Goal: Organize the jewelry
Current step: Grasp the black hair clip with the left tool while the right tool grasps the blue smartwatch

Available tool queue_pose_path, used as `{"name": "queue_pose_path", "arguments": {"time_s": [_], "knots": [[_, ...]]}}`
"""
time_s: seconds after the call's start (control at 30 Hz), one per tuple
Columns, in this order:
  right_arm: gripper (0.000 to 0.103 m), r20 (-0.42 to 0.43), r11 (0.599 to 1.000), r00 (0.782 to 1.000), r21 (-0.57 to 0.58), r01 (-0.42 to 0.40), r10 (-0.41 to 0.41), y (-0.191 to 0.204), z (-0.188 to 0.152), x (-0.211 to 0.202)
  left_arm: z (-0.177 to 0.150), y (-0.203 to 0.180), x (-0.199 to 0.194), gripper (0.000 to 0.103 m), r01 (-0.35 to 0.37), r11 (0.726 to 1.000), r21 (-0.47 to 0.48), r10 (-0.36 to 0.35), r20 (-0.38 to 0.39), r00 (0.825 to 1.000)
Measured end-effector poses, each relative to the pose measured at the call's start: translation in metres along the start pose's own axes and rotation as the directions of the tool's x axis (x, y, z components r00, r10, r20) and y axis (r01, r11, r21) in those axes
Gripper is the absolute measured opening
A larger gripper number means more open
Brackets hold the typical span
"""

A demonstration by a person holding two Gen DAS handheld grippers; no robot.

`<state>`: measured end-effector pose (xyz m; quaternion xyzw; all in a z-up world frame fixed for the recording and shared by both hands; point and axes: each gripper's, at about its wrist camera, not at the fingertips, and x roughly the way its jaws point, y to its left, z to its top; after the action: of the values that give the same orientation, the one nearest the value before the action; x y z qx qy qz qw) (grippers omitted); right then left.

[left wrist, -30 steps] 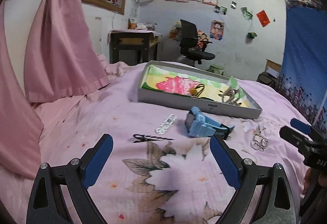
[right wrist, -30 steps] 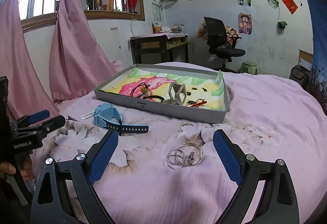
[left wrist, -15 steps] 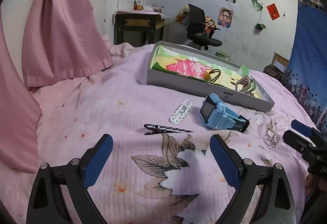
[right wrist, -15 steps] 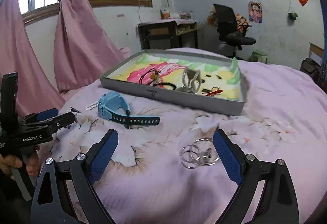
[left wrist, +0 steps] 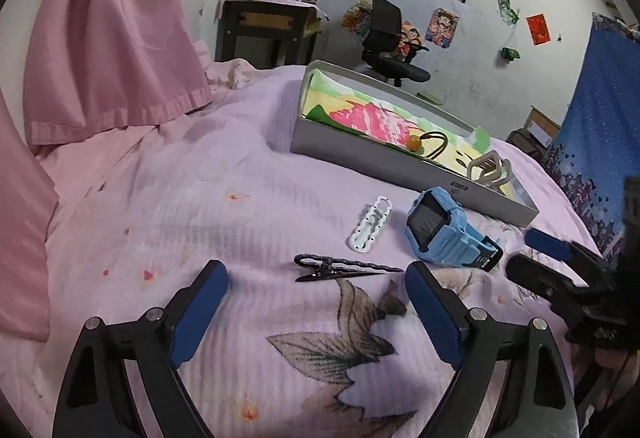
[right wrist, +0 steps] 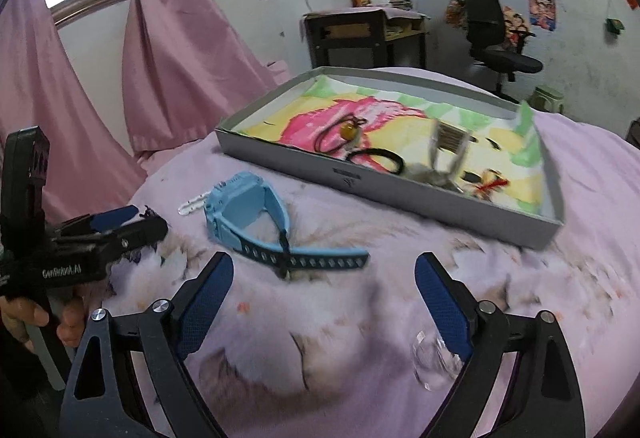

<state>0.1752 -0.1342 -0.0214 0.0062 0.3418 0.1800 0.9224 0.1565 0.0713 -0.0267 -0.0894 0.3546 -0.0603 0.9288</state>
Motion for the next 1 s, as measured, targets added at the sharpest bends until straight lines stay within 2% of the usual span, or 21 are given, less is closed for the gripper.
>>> {"name": "queue_pose_path", "arguments": {"time_s": [0.17,0.27,0.43,0.5,0.7,0.8,1.0], "knots": [[0.077,-0.031,0.999,0.999,-0.038,-0.033,0.031,0.006,0.01,0.019,0.001,0.003,0.005,0.086,0.039,0.999,0.007,-0.039,-0.001,0.999],[0.076,-0.039,0.997,0.997,-0.049,-0.067,0.065,0.005,0.014,0.025,0.002,0.004,0.006,0.083,0.06,0.998,0.008,-0.06,0.004,0.998],[0.065,-0.056,0.988,0.989,-0.064,-0.141,0.138,0.009,0.015,0.03,0.004,0.002,0.009,0.073,0.087,0.996,0.015,-0.087,0.003,0.996],[0.057,-0.066,0.985,0.986,-0.076,-0.158,0.153,0.012,0.013,0.031,0.003,0.001,0.008,0.068,0.094,0.995,0.02,-0.094,0.001,0.996],[0.038,-0.079,0.98,0.985,-0.114,-0.162,0.154,0.02,0.01,0.03,0.0,0.0,0.003,0.053,0.12,0.992,0.028,-0.12,-0.008,0.993],[0.033,-0.077,0.983,0.987,-0.11,-0.15,0.142,0.019,0.01,0.029,-0.001,-0.001,0.002,0.047,0.129,0.991,0.031,-0.129,-0.012,0.992],[0.031,-0.071,0.986,0.99,-0.101,-0.132,0.125,0.017,0.01,0.026,-0.004,-0.007,0.001,0.032,0.145,0.987,0.063,-0.144,-0.025,0.989]]}}
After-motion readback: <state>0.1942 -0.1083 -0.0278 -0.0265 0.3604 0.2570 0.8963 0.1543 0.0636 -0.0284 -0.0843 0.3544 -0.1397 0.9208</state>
